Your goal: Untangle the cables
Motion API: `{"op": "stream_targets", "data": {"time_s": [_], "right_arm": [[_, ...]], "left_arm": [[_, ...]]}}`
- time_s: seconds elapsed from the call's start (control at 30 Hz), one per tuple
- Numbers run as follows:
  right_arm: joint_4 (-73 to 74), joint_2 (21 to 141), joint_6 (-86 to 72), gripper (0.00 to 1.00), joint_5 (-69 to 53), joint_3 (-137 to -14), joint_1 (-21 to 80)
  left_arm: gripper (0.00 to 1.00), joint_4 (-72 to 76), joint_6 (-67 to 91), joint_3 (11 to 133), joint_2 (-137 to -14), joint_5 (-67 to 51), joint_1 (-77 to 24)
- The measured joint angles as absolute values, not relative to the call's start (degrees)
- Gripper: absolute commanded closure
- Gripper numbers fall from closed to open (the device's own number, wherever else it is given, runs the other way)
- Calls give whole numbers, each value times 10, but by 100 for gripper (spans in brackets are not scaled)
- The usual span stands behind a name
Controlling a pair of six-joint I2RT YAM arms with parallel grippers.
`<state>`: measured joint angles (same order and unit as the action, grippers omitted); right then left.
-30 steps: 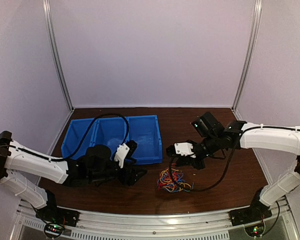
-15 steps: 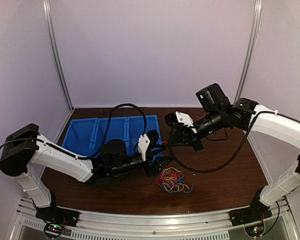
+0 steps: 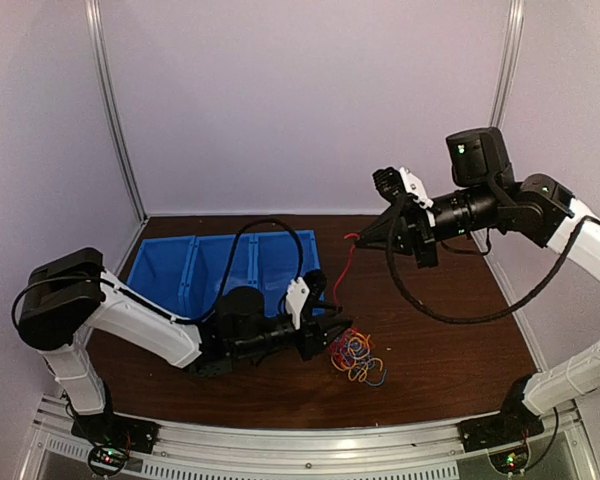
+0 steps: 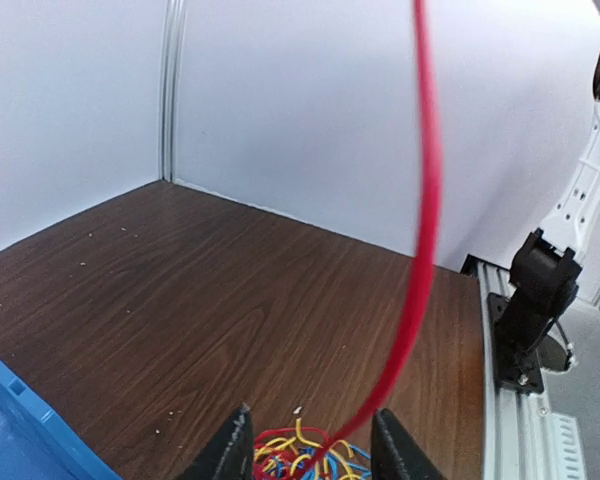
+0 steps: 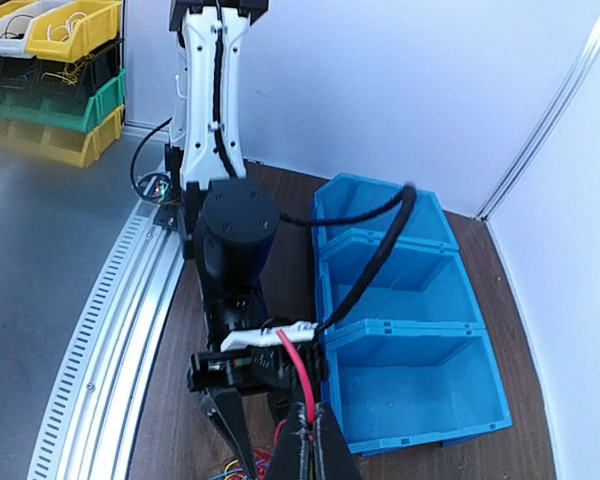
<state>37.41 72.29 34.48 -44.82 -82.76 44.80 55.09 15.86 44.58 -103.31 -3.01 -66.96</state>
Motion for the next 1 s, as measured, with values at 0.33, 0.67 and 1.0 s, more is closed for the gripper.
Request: {"op": "stream_targets", "data": {"time_s": [0.33,0.67,1.0], "right_arm": [[345,728,314,100,-450,-738,419],[330,725,305,100,-457,-738,414],[331,722,302,100,-463,-738,409]], "left_arm": [[67,519,152,442,-917,3,-670],[71,433,147,473,-933,29,-670],[66,319,147,528,-936,24,-670]]}}
